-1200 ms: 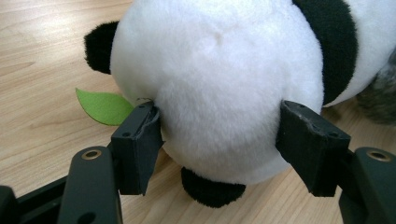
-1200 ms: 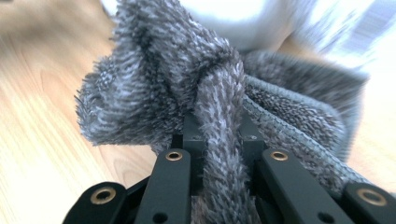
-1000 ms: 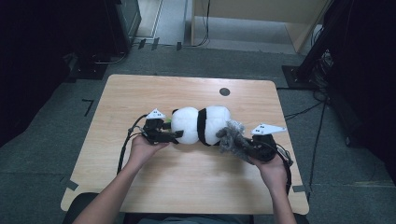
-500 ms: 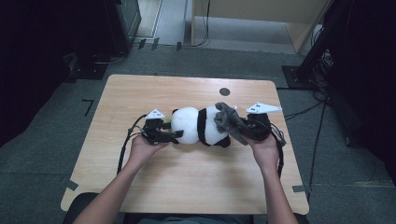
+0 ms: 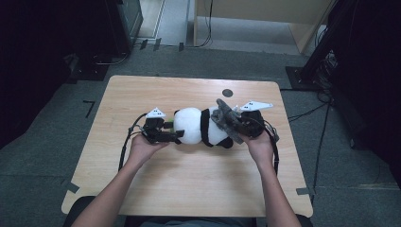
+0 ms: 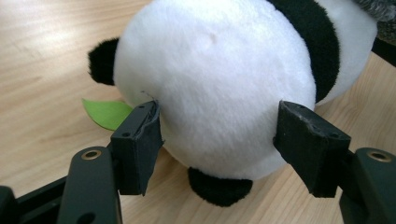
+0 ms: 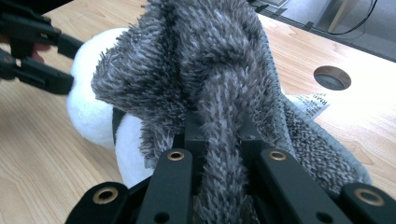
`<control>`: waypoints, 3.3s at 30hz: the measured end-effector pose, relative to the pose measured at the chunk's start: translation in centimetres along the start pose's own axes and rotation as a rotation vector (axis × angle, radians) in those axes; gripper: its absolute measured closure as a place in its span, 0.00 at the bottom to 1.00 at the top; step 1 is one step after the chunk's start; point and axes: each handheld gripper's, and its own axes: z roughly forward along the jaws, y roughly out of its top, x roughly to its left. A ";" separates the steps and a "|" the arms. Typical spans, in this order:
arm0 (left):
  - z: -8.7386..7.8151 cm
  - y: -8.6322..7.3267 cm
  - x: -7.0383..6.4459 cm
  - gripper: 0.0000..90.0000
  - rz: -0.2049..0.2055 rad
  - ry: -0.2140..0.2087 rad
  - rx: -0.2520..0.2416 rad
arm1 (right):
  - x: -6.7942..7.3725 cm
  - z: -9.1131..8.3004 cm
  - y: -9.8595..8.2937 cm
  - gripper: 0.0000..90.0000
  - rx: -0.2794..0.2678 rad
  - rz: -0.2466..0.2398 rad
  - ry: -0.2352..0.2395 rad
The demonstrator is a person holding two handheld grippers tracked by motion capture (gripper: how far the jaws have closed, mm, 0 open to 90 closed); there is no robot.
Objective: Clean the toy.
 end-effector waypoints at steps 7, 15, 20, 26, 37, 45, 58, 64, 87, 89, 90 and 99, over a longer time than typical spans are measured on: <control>-0.6 1.5 1.7 0.36 0.008 -0.023 -0.026 | -0.3 -0.1 -0.1 0.90 0.005 -0.007 0.013; 1.0 2.7 4.3 0.35 0.010 -0.138 -0.012 | -0.3 0.1 -0.3 0.90 0.012 -0.019 0.022; 2.7 2.1 4.9 0.22 0.071 -0.151 -0.030 | -0.3 0.4 -0.6 0.91 0.017 -0.021 0.029; 3.7 1.4 5.4 0.02 0.093 -0.152 -0.034 | -0.1 0.9 -0.9 0.91 0.012 -0.035 0.053; 4.9 0.6 5.0 0.03 0.092 -0.301 0.023 | -0.5 1.4 -1.3 0.91 -0.017 -0.029 0.088; 4.6 0.5 3.9 0.13 0.131 -0.358 0.080 | -0.4 1.7 -1.3 0.91 -0.044 -0.046 0.046; 2.3 1.3 1.2 0.54 -0.021 -0.282 0.058 | -0.5 -0.3 0.1 0.91 -0.077 -0.027 -0.048; 0.4 2.3 -0.2 0.58 -0.090 -0.221 -0.044 | 1.9 -2.7 2.3 0.91 -0.157 -0.054 0.007; -0.1 0.7 -1.5 0.60 -0.309 -0.172 -0.183 | 12.8 4.3 -0.5 0.91 -0.107 -0.215 0.164; -0.1 0.7 -1.5 0.60 -0.317 -0.163 -0.181 | 12.9 4.5 -0.6 0.91 -0.101 -0.232 0.162; -0.1 0.7 -1.5 0.60 -0.320 -0.161 -0.181 | 13.0 4.7 -0.7 0.92 -0.092 -0.243 0.163; -0.7 1.2 -1.8 0.60 -0.310 -0.158 -0.189 | 14.6 7.1 -2.6 0.92 -0.030 -0.341 0.130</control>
